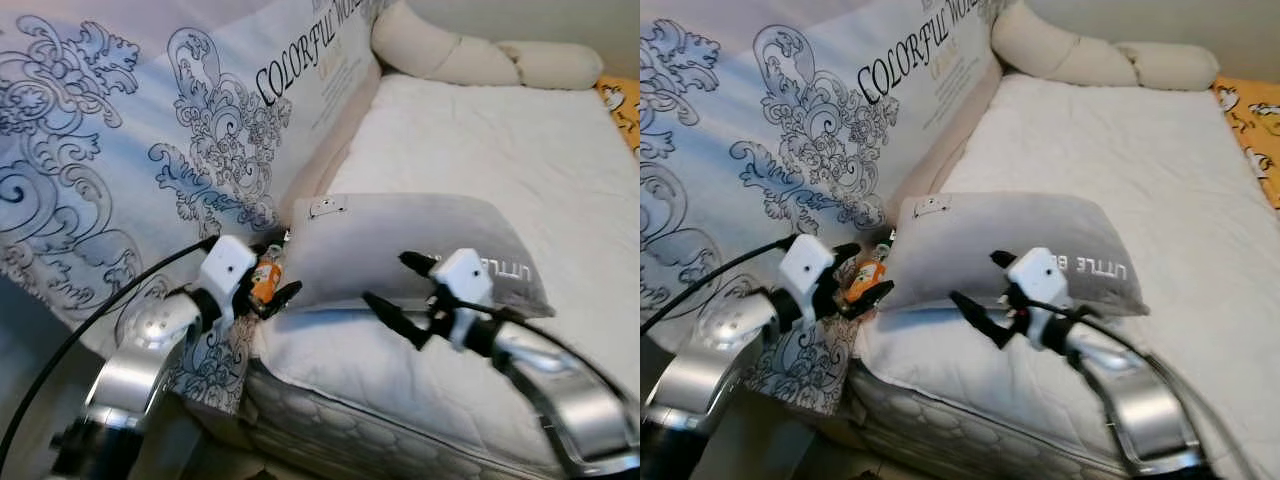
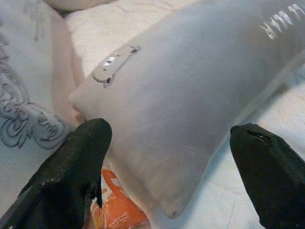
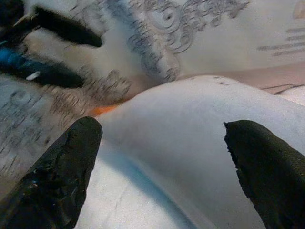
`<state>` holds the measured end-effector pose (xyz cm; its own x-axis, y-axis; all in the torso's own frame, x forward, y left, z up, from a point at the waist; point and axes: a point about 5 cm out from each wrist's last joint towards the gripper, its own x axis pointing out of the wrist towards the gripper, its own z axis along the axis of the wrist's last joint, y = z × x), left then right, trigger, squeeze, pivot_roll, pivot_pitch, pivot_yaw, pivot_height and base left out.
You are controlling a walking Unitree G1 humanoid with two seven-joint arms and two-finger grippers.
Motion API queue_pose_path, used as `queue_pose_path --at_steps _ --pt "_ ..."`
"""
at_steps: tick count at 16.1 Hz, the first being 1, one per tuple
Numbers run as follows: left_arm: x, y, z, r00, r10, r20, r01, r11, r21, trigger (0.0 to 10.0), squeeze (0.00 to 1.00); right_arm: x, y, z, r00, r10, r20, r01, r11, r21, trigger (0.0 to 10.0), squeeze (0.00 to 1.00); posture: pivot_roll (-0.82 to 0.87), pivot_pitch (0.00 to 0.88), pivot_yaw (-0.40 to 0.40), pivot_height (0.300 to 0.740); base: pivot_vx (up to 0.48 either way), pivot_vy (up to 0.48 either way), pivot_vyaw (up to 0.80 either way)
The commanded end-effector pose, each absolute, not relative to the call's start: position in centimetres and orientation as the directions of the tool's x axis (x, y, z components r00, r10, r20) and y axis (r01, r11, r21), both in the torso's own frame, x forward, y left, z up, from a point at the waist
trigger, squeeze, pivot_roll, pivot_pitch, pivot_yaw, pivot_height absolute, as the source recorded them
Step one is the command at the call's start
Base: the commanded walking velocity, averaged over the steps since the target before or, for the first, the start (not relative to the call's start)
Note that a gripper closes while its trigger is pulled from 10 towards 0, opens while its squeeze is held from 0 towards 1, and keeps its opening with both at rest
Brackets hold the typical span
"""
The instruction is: Clean up the room
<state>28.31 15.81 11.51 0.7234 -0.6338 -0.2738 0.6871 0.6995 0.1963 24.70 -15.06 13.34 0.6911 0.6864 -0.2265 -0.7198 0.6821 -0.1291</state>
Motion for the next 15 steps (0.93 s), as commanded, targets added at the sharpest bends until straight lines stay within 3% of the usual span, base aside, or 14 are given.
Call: queue_pose_path --at_steps 1,3,4,6,8,11,14,15 --pt "28.5 15.8 11.4 0.710 -0.641 -0.291 0.702 0.678 0.218 10.0 0.00 24.8 -14.8 14.2 0.675 0.707 -0.209 -0.736 0.663 -0.135 10.0 0.00 0.00 0.000 0.042 0.740 0.000 0.000 0.00" --pt "28.9 15.1 10.6 0.606 -0.698 -0.381 0.788 0.591 0.173 10.0 0.05 24.8 -15.7 15.0 0.630 0.726 -0.276 -0.775 0.609 -0.169 10.0 0.00 -0.03 0.000 0.048 0.740 0.000 0.000 0.00" --pt "28.9 14.8 9.7 0.538 -0.713 -0.450 0.831 0.539 0.138 10.0 1.00 24.8 -16.1 15.2 0.620 0.726 -0.298 -0.783 0.597 -0.176 10.0 0.00 -0.04 0.000 0.049 0.740 0.000 0.000 0.00" --pt "29.3 14.8 7.7 0.482 -0.650 -0.587 0.841 0.530 0.104 10.0 1.00 24.8 -16.4 15.2 0.587 0.733 -0.343 -0.807 0.563 -0.179 10.0 0.00 -0.05 0.000 0.052 0.740 0.000 0.000 0.00" --pt "29.8 15.0 6.6 0.489 -0.578 -0.653 0.823 0.554 0.126 10.0 1.00 24.7 -16.5 15.0 0.563 0.738 -0.373 -0.824 0.536 -0.184 10.0 0.00 -0.06 0.000 0.054 0.740 0.000 0.000 0.00" --pt "31.0 16.4 5.8 0.579 -0.409 -0.705 0.744 0.619 0.251 10.0 1.00 24.2 -16.4 14.4 0.529 0.735 -0.425 -0.845 0.502 -0.184 10.0 0.00 -0.06 0.000 0.058 0.740 0.000 0.000 0.00" --pt "31.8 16.6 5.5 0.635 -0.345 -0.691 0.712 0.609 0.351 10.0 1.00 24.1 -16.2 14.2 0.518 0.738 -0.432 -0.851 0.492 -0.180 10.0 0.00 -0.06 0.000 0.052 0.740 0.000 0.000 0.00" --pt "32.1 16.6 5.3 0.655 -0.327 -0.681 0.700 0.602 0.384 10.0 0.36 24.1 -16.0 14.2 0.514 0.740 -0.434 -0.854 0.487 -0.182 10.0 0.00 -0.06 0.000 0.052 0.740 0.000 0.000 0.00"
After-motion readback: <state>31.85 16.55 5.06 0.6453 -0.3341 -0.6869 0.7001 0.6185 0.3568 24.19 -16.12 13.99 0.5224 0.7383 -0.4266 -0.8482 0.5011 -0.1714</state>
